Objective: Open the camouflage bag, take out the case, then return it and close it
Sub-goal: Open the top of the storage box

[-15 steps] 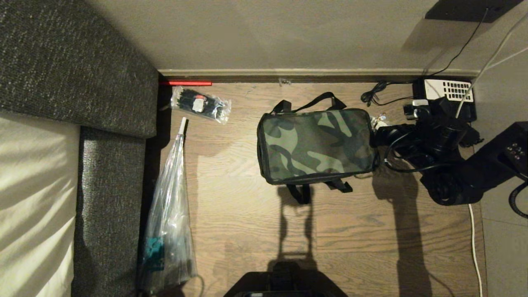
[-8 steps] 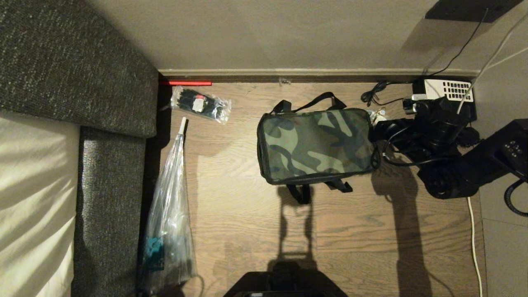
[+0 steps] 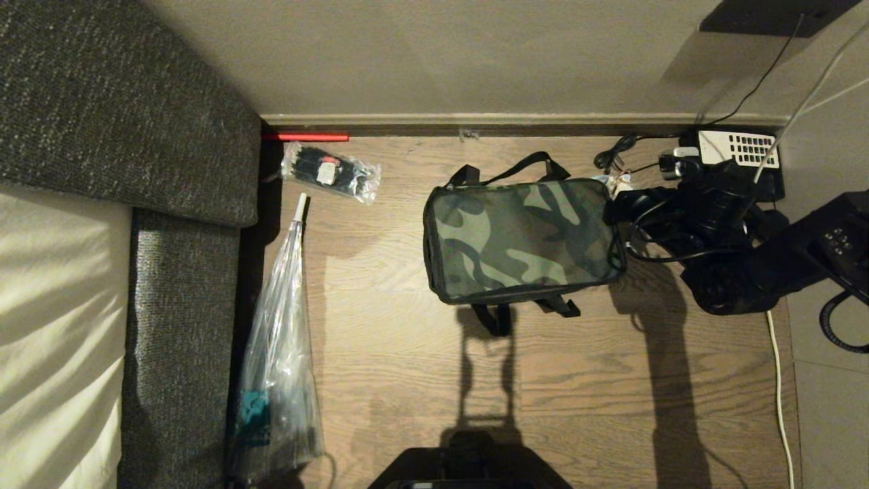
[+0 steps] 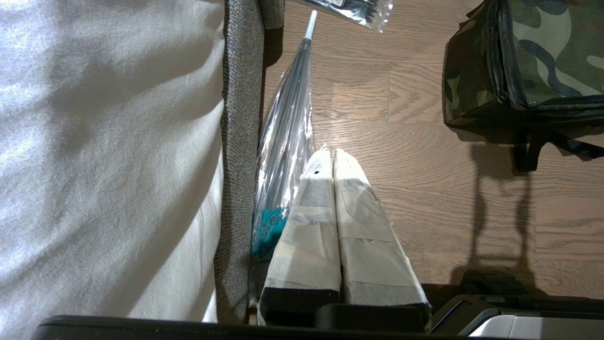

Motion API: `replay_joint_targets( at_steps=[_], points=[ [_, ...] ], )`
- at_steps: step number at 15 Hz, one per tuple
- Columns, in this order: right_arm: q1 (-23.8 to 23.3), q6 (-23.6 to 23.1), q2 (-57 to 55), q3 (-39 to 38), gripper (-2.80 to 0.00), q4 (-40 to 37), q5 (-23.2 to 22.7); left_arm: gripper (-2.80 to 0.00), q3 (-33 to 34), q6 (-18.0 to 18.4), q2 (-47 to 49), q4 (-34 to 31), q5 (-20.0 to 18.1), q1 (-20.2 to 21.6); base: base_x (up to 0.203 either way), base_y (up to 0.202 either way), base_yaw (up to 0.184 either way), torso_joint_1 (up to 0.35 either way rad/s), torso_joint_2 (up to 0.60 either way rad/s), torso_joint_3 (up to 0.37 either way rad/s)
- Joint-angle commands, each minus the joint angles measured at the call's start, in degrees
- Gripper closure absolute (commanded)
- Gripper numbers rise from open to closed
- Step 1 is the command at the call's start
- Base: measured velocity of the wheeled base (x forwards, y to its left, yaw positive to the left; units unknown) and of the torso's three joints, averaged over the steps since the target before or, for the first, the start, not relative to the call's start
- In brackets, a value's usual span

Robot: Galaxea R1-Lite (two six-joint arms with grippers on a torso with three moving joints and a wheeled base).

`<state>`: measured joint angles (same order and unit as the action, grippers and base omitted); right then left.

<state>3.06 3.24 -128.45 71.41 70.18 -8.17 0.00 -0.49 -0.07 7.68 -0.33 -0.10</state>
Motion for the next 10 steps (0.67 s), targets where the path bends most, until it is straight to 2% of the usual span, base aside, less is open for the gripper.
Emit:
replay_joint_targets(
  at_steps=[1, 8, 10],
  points=[
    [0.02, 0.01, -0.29, 1.31, 0.0, 0.14, -0.03, 0.0, 2.29, -0.04, 0.07, 0.11, 0.02, 0.01, 0.0, 0.0, 0.0, 0.0, 0.0, 0.0],
    [-0.16, 0.2, 1.09, 2.51, 0.0, -0.4, -0.01, 0.0, 2.29, -0.04, 0.07, 0.07, 0.05, 0.01, 0.0, 0.0, 0.0, 0.0, 0.0, 0.0],
    [-0.16, 1.5, 1.0, 2.77, 0.0, -0.4, -0.01, 0.0, 2.29, -0.04, 0.07, 0.11, 0.0, 0.01, 0.0, 0.0, 0.0, 0.0, 0.0, 0.0]
  ],
)
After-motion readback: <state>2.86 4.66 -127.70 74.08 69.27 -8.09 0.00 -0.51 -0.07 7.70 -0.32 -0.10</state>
